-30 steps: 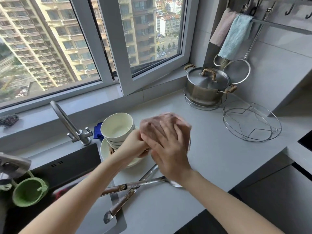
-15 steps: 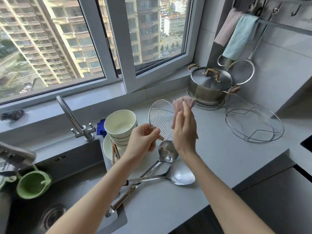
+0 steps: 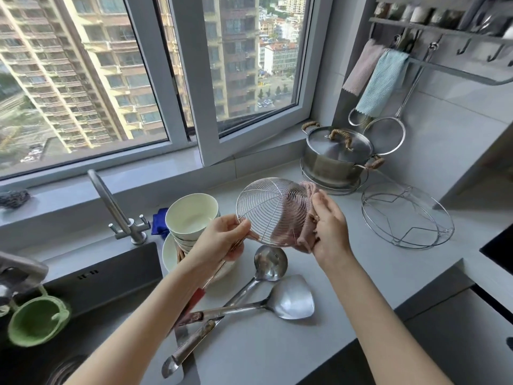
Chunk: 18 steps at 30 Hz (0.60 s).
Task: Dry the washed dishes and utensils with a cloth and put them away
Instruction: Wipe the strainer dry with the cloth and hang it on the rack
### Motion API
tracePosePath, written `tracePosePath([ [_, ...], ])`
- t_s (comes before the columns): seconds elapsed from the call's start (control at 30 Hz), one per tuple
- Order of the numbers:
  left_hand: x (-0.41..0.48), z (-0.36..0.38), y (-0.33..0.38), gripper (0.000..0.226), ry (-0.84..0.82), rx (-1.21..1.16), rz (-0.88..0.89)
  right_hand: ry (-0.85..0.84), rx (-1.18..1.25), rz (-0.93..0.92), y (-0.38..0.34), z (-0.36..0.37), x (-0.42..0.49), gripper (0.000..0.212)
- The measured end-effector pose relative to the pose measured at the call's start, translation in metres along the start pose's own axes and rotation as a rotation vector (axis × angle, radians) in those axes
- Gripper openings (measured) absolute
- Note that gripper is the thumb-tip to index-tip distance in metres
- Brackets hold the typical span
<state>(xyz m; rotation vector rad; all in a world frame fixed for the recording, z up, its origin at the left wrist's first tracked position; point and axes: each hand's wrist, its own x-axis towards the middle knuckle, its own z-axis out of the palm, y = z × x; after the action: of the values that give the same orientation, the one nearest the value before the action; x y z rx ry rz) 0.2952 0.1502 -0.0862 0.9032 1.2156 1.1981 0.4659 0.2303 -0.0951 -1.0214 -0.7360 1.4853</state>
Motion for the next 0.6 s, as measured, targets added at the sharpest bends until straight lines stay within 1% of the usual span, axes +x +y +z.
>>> tracePosePath([
  [0.03,0.0,0.0,-0.002,0.01,0.035,0.086,0.02,0.04,-0.009,-0.023,-0.001,0.001,0.0,0.022],
  [0.07,-0.001,0.001,-0.006,0.015,0.087,0.19,0.054,0.086,-0.043,-0.047,-0.001,0.002,0.0,0.023],
  [0.13,-0.004,0.001,-0.017,0.068,0.214,0.411,0.198,0.162,-0.119,-0.073,0.002,0.005,-0.001,0.022],
  [0.17,-0.007,0.001,-0.022,0.087,0.255,0.55,0.324,0.196,-0.172,-0.099,0.004,0.005,-0.001,0.023],
  [0.2,-0.008,0.001,-0.027,0.097,0.261,0.719,0.464,0.22,-0.245,-0.147,0.005,0.004,-0.003,0.026],
  [0.23,-0.009,0.0,-0.03,0.1,0.255,0.895,0.593,0.238,-0.327,-0.202,0.005,0.004,-0.005,0.028],
  [0.27,-0.008,0.0,-0.032,0.098,0.252,1.024,0.701,0.244,-0.414,-0.259,0.003,0.003,-0.009,0.028],
  [0.3,-0.006,0.0,-0.033,0.09,0.256,1.095,0.777,0.234,-0.502,-0.313,0.001,0.002,-0.012,0.026],
  [0.37,0.002,-0.004,-0.037,0.075,0.32,1.199,0.855,0.178,-0.671,-0.406,-0.003,-0.001,-0.017,0.023],
  [0.4,0.004,-0.007,-0.038,0.069,0.342,1.272,0.852,0.149,-0.756,-0.463,-0.005,-0.005,-0.018,0.026],
  [0.43,0.006,-0.011,-0.038,0.062,0.358,1.325,0.802,0.142,-0.841,-0.537,-0.008,-0.01,-0.017,0.029],
  [0.47,0.007,-0.015,-0.033,0.049,0.379,1.32,0.695,0.156,-0.911,-0.608,-0.012,-0.016,-0.014,0.029],
  [0.5,0.006,-0.018,-0.026,0.035,0.409,1.241,0.571,0.185,-0.944,-0.659,-0.017,-0.024,-0.012,0.026],
  [0.53,0.007,-0.021,-0.019,0.028,0.411,1.12,0.404,0.21,-0.95,-0.693,-0.022,-0.029,-0.012,0.023],
  [0.6,0.011,-0.022,-0.007,0.027,0.356,0.803,0.118,0.222,-0.974,-0.76,-0.029,-0.036,-0.016,0.03],
])
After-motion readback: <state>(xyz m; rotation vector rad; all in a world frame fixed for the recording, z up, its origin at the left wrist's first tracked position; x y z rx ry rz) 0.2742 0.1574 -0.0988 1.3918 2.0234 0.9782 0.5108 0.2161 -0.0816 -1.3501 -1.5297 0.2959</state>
